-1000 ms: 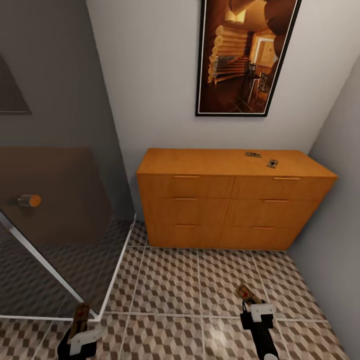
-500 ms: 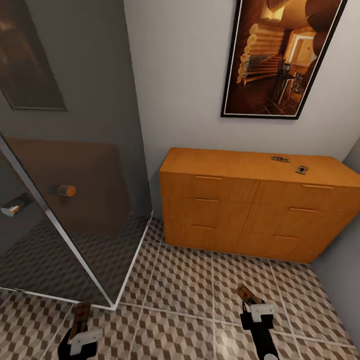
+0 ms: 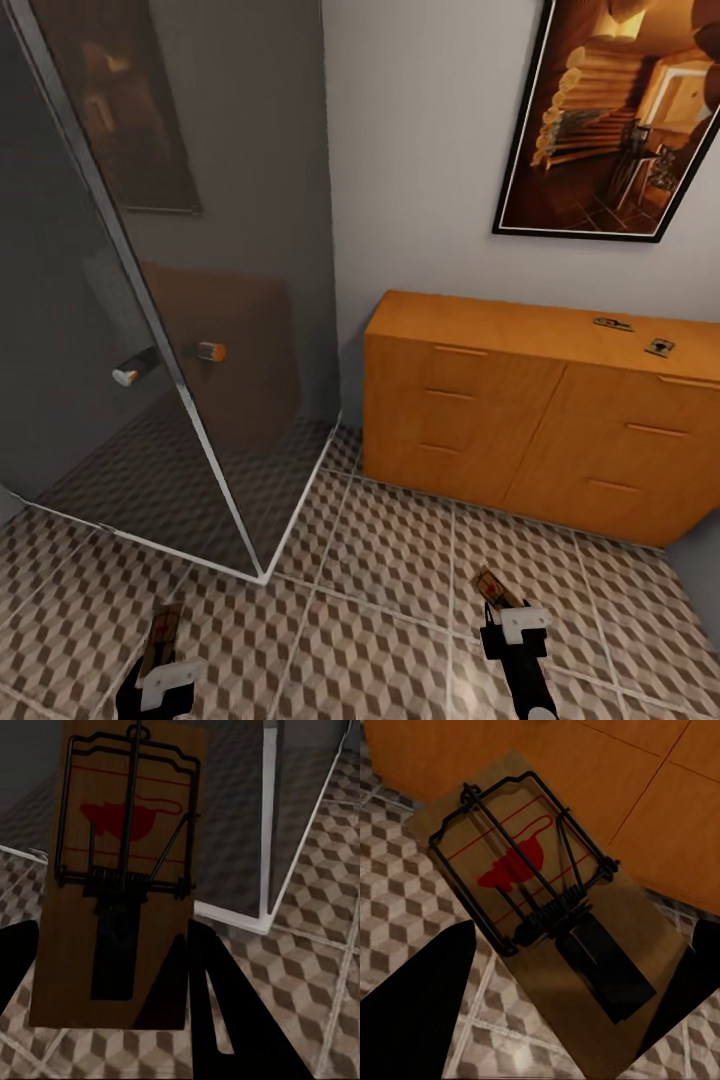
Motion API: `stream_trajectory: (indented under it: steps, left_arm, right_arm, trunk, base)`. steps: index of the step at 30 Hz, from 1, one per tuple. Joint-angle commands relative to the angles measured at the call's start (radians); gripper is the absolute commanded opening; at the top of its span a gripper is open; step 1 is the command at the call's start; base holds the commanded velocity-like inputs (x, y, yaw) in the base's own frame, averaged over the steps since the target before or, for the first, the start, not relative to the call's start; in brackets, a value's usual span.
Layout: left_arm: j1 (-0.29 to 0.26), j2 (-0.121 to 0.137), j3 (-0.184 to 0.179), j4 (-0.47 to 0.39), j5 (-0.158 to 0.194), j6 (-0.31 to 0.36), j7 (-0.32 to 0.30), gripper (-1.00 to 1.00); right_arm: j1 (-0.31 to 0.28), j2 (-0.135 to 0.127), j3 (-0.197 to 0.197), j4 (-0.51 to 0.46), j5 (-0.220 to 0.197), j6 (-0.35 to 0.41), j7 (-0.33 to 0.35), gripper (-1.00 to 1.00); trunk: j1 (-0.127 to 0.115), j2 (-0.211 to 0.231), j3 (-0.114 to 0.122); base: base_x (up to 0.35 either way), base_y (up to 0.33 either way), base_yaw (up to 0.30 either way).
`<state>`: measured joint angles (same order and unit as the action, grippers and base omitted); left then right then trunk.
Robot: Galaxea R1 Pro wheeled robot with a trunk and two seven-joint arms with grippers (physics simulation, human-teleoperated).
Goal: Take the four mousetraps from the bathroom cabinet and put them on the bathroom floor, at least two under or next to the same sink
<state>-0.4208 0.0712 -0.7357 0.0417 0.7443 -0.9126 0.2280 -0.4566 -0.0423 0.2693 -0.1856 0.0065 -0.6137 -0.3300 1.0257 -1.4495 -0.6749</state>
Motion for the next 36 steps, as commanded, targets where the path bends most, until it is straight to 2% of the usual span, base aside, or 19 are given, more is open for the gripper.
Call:
stream_trajectory:
  steps: [1, 7, 36]
  left_arm:
    - [-0.001, -0.001, -0.008, 0.002, -0.004, -0.002, 0.01, -1.0]
    - [-0.001, -0.001, -0.008, 0.003, -0.004, -0.001, 0.01, -1.0]
    - [-0.001, -0.001, -0.008, 0.003, -0.004, 0.0, 0.011, -1.0]
  right_arm:
    - [0.0, -0.001, 0.008, 0.0, 0.001, 0.0, -0.009, -1.0]
    - [0.0, -0.001, 0.008, 0.0, 0.001, 0.0, -0.009, -1.0]
    - [0.0, -0.001, 0.008, 0.0, 0.001, 0.0, -0.009, -1.0]
  trunk:
    - [-0.001, 0.0, -0.001]
    - [-0.001, 0.0, -0.001]
    - [-0.001, 0.0, -0.001]
  base:
    - [-0.331, 0.0, 0.26]
    - [-0.163, 0.0, 0.26]
    - [-0.002, 0.0, 0.26]
